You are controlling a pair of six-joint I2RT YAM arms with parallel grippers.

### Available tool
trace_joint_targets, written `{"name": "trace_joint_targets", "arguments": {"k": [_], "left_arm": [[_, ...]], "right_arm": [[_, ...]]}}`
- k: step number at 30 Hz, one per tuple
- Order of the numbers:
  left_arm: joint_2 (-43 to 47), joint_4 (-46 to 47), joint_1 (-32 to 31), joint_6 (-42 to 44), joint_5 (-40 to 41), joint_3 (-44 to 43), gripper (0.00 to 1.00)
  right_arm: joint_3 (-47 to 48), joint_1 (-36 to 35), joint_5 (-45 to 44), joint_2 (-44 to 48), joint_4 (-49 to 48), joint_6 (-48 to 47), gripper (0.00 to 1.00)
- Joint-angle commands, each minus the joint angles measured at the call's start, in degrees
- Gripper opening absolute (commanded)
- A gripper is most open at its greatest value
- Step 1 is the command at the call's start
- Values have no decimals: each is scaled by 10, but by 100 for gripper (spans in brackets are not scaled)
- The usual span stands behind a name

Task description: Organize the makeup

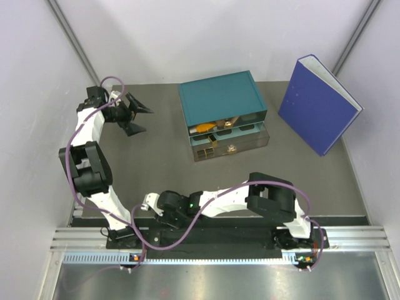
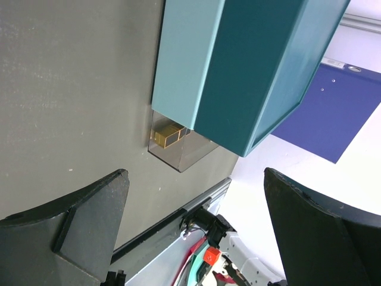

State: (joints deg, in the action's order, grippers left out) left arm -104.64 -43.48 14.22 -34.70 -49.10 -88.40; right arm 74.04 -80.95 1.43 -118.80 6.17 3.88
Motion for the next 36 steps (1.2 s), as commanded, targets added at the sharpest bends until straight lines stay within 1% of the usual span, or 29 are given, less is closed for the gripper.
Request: {"name": "trace_joint_targets", "arguments": {"k": [1,8,9,17,23,26,31,36], "left_arm": [[14,28,3,-12,-14,-15,99],[11,29,3,-8,-12,-12,99],[10,29,4,-7,-11,-12,99],[4,35,3,-11,-14,-13,99],[-2,45,1,-20,-17,-12,99],[-2,43,2,-16,-16,-10,99],[-2,40,2,-8,-15,-1,99],[-2,42,1,-7,-18,1,99]], "right_arm": [[-81,25,-16,-28,205,-10,12],[-79,25,9,45,241,-34,11],[-76,25,11,54,246,-51,10],[-58,27,44,147,274,-91,9],[-27,47,65,192,296,-113,9],[-8,63,61,212,304,-115,9],[24,117,38,244,306,-104,9],[49,202,21,273,288,-83,8]]}}
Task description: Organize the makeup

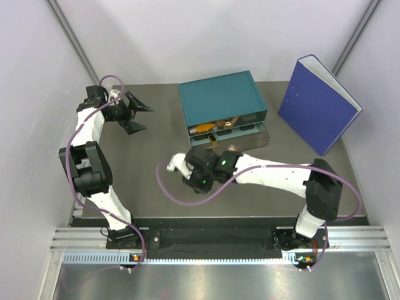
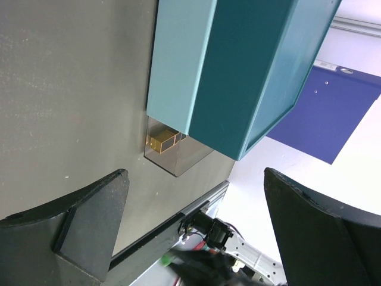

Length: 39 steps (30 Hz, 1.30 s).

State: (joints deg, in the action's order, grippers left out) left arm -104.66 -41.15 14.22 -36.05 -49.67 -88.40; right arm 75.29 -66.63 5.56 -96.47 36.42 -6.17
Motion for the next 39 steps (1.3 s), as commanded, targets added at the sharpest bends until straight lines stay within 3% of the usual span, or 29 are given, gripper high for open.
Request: {"name": "trace_joint_targets", "arguments": {"k": [1,11,28,31,32,34,35,39], "left_arm": [[-1,19,2,7,-12,-1,99],[23,52,1,-3,-21,-15,99],[27,37,-2,4,-37,-41,99],[30,49,-6,-7,-44,-42,99],[32,56,-7,-16,-46,-42,99],[38,72,-14,-26,-47,-47,99],[40,84,-19,-34,-46,-50,99],[39,94,-59,-31,-23,-93,99]], "right_arm": [[38,73,-18,54,-23,21,8],[68,218,-17,29,-72,35,7],[202,262,-47,-147,-80,14,12],[232,263,-44,-168,-72,18,21],[234,262,-44,-172,-70,19,34],[234,263,-49,-174,-69,20,43],[232,262,-52,-174,-69,22,52],[209,264,-70,-142,-84,30,66]]}}
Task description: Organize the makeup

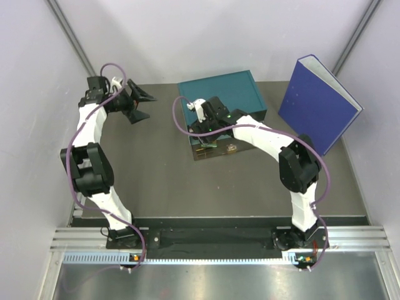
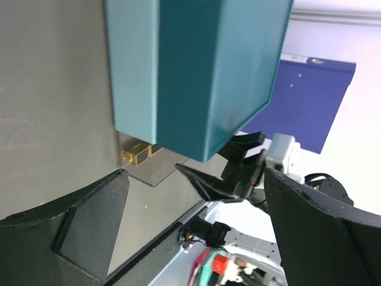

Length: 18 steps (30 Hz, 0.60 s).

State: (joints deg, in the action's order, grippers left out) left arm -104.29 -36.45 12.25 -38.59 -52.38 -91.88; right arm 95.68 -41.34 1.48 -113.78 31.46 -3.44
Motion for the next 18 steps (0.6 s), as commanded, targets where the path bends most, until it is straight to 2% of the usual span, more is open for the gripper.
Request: {"name": "trace_joint_targets", "arguments": {"k": [1,7,10,12,13,15,16,17,18], "left_arm": [[30,46,-48,-3,12,-66,99],[-13,9,-142,32,88,-147,97],[-47,12,-186,33,103,-175,85],[-62,2,-214,40,126,-203,79],[-73,-15,-221,51,162,-211,76],[-89,-31,-235,59,191,-235,68],[-93,-41,-238,63,205,-240,62],[-99,-42,-240,65,211,-243,54],[-108,-43,-244,64,215,-245,40]], "right_arm": [[-7,11,-31,39,-37,4,66],[-105,19,-38,144,-85,32,66],[-155,22,-39,188,-91,49,62],[-179,24,-39,209,-90,53,49],[-207,26,-38,216,-92,53,37],[-249,26,-34,235,-100,56,21],[-261,27,-33,240,-105,61,6],[-273,27,-31,248,-106,62,0],[-284,27,-25,249,-112,63,0]]}}
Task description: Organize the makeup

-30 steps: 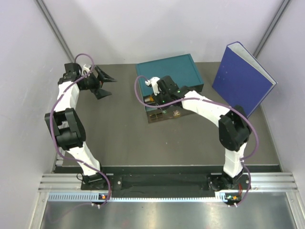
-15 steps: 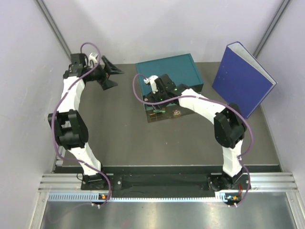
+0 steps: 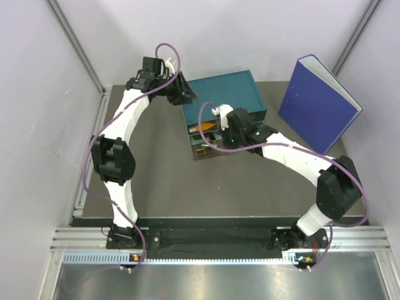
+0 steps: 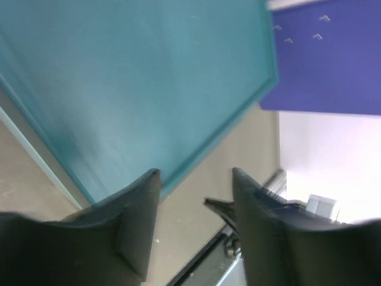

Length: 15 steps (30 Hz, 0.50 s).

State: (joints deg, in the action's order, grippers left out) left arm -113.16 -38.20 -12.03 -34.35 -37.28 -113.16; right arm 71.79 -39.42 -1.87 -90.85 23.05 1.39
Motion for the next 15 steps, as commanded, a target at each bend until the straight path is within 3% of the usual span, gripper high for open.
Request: {"name": "trace_joint_targets", "arguments": {"k": [1,2,3,5,10,15], "left_arm": [[-23,-24,-2,22,65,-31,31],[-30,-25,-5,21,67,-32,24],[-38,-23,-7,18,70,-30,9],[-47,-21,-11,13,78,-30,0],[-70,-14,-15,2,67,-30,0],[-77,-21,-15,6,59,-29,0]], "right_arm": [[-71,8,10,23,-34,19,0],[-82,9,12,24,-43,24,0],[-105,8,16,23,-48,28,0],[-126,8,31,21,-70,38,0],[-165,8,22,2,-110,56,0],[-154,7,-41,-21,-156,66,0]]}}
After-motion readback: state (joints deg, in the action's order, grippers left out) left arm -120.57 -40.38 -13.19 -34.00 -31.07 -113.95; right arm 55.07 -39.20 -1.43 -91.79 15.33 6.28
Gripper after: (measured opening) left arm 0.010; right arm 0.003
